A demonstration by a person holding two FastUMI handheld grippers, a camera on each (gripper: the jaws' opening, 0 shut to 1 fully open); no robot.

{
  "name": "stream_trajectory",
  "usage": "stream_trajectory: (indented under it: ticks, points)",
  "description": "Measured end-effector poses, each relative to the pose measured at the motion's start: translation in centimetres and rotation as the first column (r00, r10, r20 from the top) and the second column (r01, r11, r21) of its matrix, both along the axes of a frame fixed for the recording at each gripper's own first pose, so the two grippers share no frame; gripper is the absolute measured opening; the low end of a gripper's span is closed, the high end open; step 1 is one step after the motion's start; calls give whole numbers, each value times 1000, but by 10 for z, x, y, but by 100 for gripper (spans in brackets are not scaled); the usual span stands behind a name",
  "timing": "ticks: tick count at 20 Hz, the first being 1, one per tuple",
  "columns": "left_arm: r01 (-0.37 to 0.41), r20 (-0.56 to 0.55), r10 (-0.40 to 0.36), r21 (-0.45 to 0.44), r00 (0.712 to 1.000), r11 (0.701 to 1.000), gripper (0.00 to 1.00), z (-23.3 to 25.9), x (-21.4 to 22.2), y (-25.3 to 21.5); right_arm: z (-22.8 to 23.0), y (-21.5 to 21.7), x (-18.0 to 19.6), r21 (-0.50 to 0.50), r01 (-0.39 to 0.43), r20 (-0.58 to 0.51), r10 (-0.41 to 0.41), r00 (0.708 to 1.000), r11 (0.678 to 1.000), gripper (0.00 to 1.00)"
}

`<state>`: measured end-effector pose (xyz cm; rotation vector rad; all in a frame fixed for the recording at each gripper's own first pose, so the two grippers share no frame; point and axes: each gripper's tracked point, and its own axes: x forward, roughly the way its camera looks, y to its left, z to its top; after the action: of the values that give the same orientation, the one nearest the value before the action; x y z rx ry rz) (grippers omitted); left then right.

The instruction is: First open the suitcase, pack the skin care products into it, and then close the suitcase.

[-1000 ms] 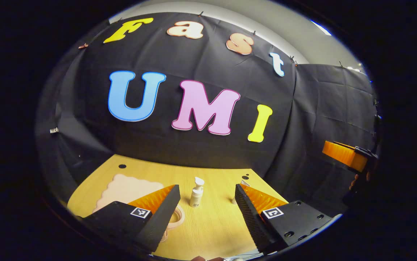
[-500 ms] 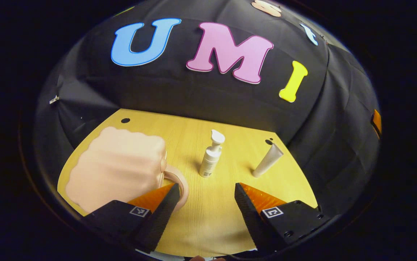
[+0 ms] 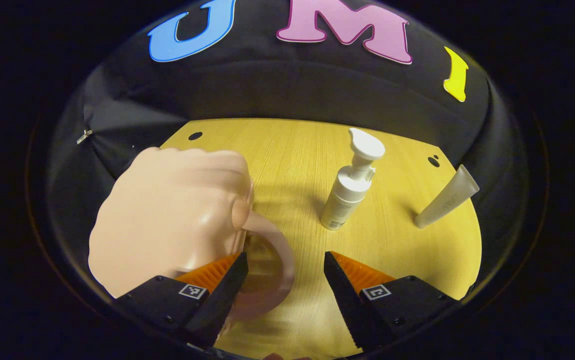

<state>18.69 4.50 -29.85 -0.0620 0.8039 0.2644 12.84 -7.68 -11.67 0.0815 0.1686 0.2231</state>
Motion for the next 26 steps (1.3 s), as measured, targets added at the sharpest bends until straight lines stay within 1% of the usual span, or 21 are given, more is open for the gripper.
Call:
stream_trajectory:
  ticks: [1, 5, 7, 8, 9, 10, 11, 12, 13, 15, 16, 17, 20, 21, 23, 24, 26]
  points:
    - [15, 9, -15, 21, 1000, 1000, 93, -1, 4, 2, -5, 0, 1, 12, -2, -18, 2, 1000, 1000, 96]
    - [45, -26, -44, 72, 999, 996, 92, -8, 10, 3, -6, -2, 7, 2, -5, -24, 5, 1000, 1000, 96]
    - [59, -53, -56, 56, 997, 997, 92, -16, 11, 1, -2, 0, 6, 5, -2, -14, 3, 1000, 1000, 96]
    - [76, -71, -74, 23, 995, 997, 90, -21, 12, -4, -1, 1, 6, 2, 1, -9, -1, 1000, 1000, 96]
    - [97, -94, -97, -10, 991, 995, 88, -29, 9, -9, 0, 2, 4, -5, 5, -5, -6, 1000, 1000, 96]
    - [93, -113, -93, -7, 989, 996, 83, -33, 7, -4, -2, 2, 3, -13, 11, -8, -11, 1000, 1000, 96]
    - [91, -116, -90, 1, 989, 996, 49, -32, 4, 1, -3, 3, 0, -21, 14, -14, -14, 1000, 1000, 96]
    - [89, -115, -90, -16, 989, 996, 32, -35, 6, 0, -5, 5, -3, -28, 17, -20, -18, 1000, 999, 96]
    - [101, -126, -105, -39, 986, 994, 20, -34, 4, -2, -6, 7, -6, -35, 23, -27, -24, 999, 999, 96]
    - [187, -159, -194, -58, 968, 981, 19, -26, 0, -5, -6, 14, -12, -46, 35, -32, -37, 999, 998, 96]
    - [214, -143, -220, -60, 965, 975, 20, -18, 2, -6, -4, 19, -14, -53, 47, -29, -49, 998, 997, 96]
    - [236, -128, -243, -74, 961, 969, 17, -11, 4, -8, -2, 24, -16, -60, 62, -27, -64, 998, 996, 96]
    - [240, -92, -256, -153, 962, 959, 14, 23, -5, -4, 7, 47, -23, -70, 92, -13, -93, 996, 993, 96]
    - [255, -69, -272, -194, 960, 947, 14, 40, -10, -3, 12, 58, -25, -68, 95, -8, -95, 995, 993, 96]
    - [278, -43, -296, -236, 954, 931, 14, 77, -23, 9, 18, 81, -27, -69, 91, 4, -91, 996, 993, 96]
    - [290, -34, -307, -237, 951, 927, 14, 96, -29, 15, 20, 91, -26, -73, 90, 12, -89, 996, 993, 96]
    - [332, 2, -339, -207, 941, 920, 14, 137, -36, 35, 24, 112, -24, -68, 84, 22, -83, 996, 994, 96]
